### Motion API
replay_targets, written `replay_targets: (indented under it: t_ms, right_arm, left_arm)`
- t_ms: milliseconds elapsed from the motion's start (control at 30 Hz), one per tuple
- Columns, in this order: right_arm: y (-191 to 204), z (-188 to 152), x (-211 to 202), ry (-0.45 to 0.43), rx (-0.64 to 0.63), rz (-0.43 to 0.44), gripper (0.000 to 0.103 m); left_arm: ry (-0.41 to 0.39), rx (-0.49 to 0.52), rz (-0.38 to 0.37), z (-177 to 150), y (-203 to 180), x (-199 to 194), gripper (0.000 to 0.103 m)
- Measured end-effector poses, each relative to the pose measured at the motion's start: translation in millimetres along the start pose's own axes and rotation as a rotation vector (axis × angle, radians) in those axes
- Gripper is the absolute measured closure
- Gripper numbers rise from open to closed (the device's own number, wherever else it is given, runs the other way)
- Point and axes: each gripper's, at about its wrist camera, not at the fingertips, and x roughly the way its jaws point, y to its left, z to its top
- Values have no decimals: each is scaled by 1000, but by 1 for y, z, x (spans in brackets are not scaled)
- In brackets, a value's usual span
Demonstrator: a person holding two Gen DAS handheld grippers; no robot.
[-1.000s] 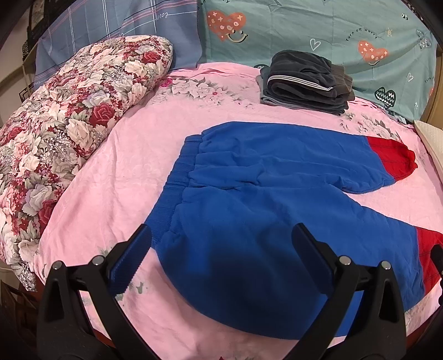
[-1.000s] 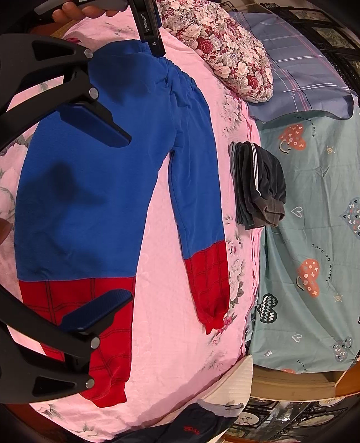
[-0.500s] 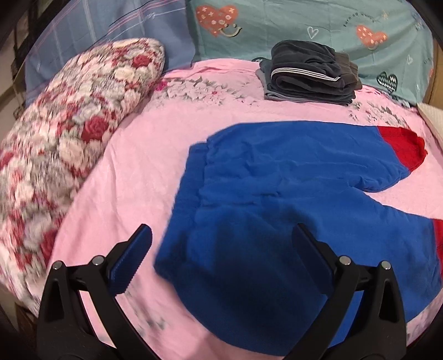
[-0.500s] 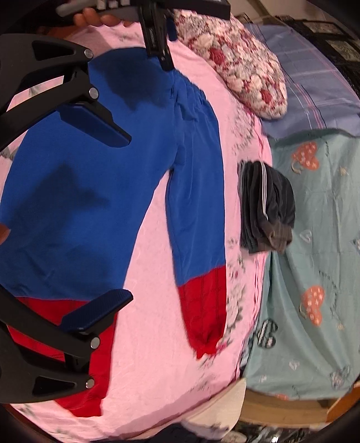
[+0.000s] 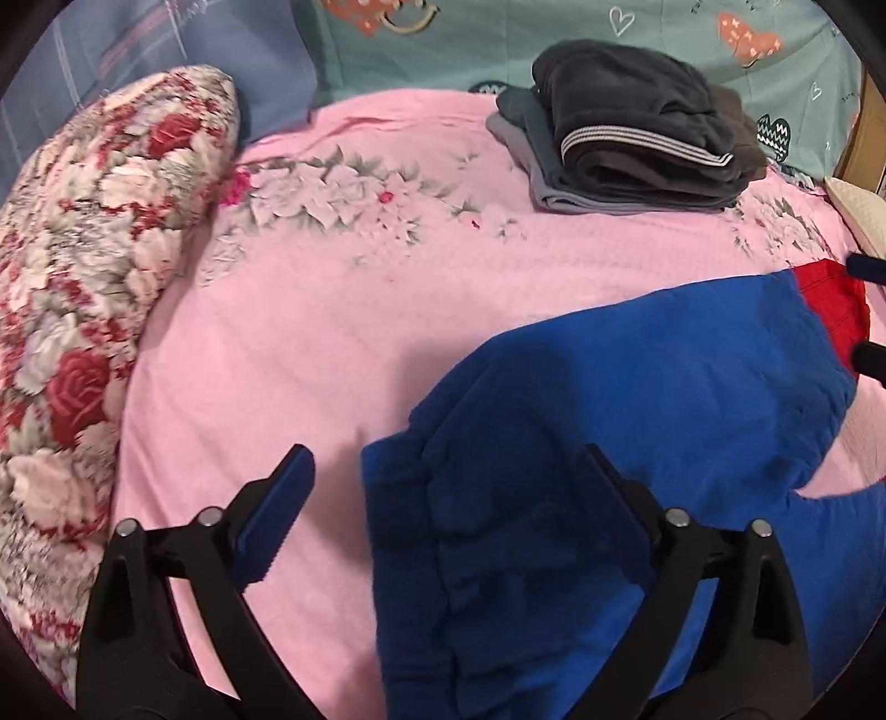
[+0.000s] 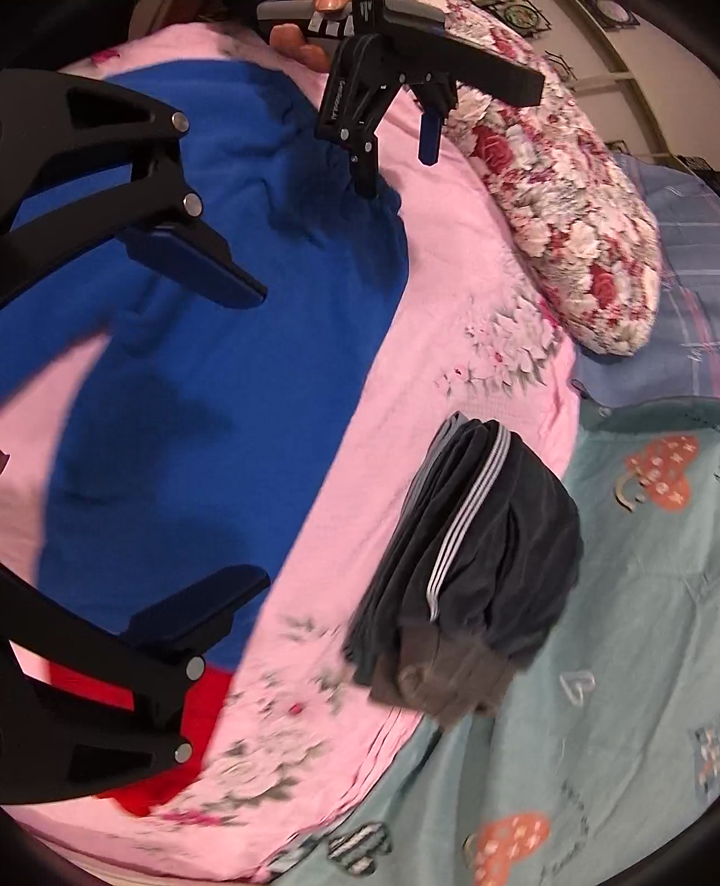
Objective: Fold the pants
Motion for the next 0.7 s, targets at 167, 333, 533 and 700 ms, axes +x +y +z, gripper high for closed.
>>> replay_targets:
  t_ms: [167,333,533,700]
  right_arm:
    - [-19,25,70,72,-74,30,21]
    - [-21,29,108,130,-151,97,32]
    - [-25,24,117,169,-171,168,89]
    - [-23,21,104,149,-166,154,98]
  left_arm:
    - [23,36,-10,15,-12,32,17]
    - [69,61,-36,12,-16,55,38]
    - [61,82,-26,12,-17,54,75]
    - [65,63,-28,16,-11,51,88]
